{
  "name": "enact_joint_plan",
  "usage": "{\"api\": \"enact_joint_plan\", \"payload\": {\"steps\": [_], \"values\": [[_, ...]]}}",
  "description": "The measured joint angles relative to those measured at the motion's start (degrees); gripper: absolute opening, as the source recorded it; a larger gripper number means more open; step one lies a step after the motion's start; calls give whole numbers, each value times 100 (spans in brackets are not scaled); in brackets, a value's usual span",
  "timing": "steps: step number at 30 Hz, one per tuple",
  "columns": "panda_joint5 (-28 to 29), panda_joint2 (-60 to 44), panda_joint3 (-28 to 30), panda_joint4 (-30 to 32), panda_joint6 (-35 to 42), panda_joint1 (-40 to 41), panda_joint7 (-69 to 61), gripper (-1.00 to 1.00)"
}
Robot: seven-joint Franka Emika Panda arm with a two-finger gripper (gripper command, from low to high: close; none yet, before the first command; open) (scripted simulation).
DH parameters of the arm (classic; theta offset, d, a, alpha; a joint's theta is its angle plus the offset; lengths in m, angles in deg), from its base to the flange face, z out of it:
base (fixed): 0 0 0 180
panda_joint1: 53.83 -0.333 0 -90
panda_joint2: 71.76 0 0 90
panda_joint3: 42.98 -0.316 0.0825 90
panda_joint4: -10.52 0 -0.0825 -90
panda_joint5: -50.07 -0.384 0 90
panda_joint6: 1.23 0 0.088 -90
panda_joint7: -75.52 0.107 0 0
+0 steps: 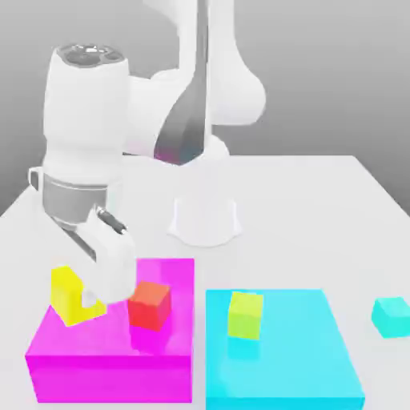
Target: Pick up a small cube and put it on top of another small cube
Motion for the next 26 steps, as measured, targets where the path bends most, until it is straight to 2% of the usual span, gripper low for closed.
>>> {"api": "enact_joint_plan", "payload": {"steps": [6, 13, 16, 22, 23, 26], "values": [[-257, -249, -913, 23, 25, -1576, 1017, -100], [-831, -398, -1873, 67, 22, -3401, 2212, -100], [-1015, -610, -1947, 150, -201, -3530, 2473, -100], [-467, -1332, -1617, 123, -833, -3771, 2922, -100], [-349, -1461, -1537, 118, -936, -3834, 3010, 100], [-349, -1461, -1537, 118, -936, -3834, 3010, 100]]}}
